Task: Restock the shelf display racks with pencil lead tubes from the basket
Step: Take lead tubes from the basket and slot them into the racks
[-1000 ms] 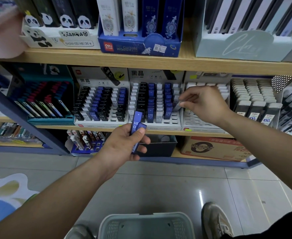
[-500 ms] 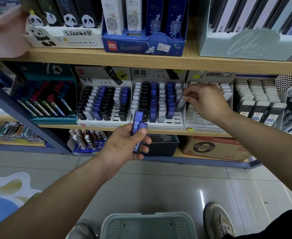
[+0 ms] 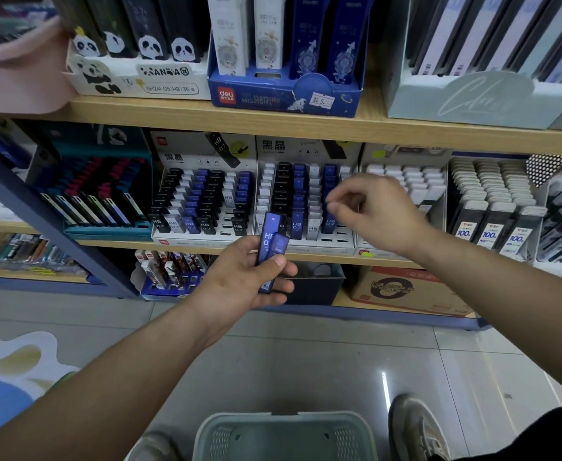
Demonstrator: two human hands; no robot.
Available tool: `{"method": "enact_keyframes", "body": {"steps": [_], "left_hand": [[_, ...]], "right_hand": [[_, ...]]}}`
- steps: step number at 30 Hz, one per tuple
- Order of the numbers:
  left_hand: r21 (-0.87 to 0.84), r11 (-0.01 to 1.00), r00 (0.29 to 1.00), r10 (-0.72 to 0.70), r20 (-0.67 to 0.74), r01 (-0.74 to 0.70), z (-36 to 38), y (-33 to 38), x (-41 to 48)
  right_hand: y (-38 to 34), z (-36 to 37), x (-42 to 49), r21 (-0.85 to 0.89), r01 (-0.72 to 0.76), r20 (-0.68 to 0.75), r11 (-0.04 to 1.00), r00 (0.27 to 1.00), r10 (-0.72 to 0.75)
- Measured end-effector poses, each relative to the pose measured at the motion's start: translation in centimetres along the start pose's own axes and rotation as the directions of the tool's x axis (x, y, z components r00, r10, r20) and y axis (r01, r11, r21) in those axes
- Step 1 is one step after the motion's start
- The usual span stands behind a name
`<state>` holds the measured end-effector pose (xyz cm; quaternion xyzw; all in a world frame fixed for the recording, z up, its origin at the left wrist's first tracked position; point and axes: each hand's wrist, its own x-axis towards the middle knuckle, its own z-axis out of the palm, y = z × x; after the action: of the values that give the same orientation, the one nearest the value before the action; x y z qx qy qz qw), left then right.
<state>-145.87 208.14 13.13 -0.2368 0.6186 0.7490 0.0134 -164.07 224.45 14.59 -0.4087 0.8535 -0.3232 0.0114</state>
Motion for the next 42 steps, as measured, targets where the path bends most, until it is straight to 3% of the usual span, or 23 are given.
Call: {"method": "enact_keyframes", "body": {"steps": [2, 5, 12, 22, 26, 29, 31, 35, 42], "left_hand": [[-0.014, 1.0, 1.0, 0.011, 0.005, -0.011, 0.0, 0.1, -0.1], [-0.026, 0.999, 0.999, 0.032, 0.03, -0.032, -0.1, 0.3, -0.4], [-0.045, 0.998, 0.999, 0.041, -0.018, -0.042, -2.0, 0.7, -1.1], [0.003, 0.998, 0.99, 0.058, -0.127, -0.058, -5.7, 0.8, -2.2], [0.026, 0.999, 0.969, 0.041, -0.245, -0.036, -7.3, 0.5, -2.1], [0.02, 1.0, 0.939, -0.007, -0.345, 0.015, -9.4, 0.1, -2.2], [-0.04, 0.998, 0.922, -0.054, -0.383, 0.042, -10.5, 0.0, -2.6], [-0.102, 0.994, 0.928, -0.061, -0.366, 0.025, -11.1, 0.5, -3.8], [-0.017, 1.0, 0.942, -0.007, -0.336, 0.002, -12.5, 0.7, -5.1]], "right_hand": [[-2.9, 0.7, -0.6, 0.265, -0.078, 0.182, 0.961, 0.983, 0.03], [-5.6, 2.3, -1.1, 0.393, -0.094, 0.298, 0.915, 0.954, -0.03], [-7.1, 2.4, -0.6, 0.582, -0.24, 0.274, 0.777, 0.958, 0.091], [-10.2, 3.9, 0.2, 0.673, -0.247, 0.259, 0.697, 0.961, 0.091], [-10.9, 4.7, 1.1, 0.579, -0.248, 0.224, 0.777, 0.964, 0.141], [-11.1, 5.6, 2.9, 0.454, -0.223, 0.098, 0.863, 0.975, 0.2], [-11.3, 6.7, 4.4, 0.318, -0.153, 0.027, 0.936, 0.988, 0.152], [-11.3, 9.5, 6.8, 0.11, -0.053, -0.006, 0.993, 0.999, 0.054], [-9.8, 11.9, 7.1, -0.098, -0.03, 0.032, 0.995, 0.999, 0.033]]}}
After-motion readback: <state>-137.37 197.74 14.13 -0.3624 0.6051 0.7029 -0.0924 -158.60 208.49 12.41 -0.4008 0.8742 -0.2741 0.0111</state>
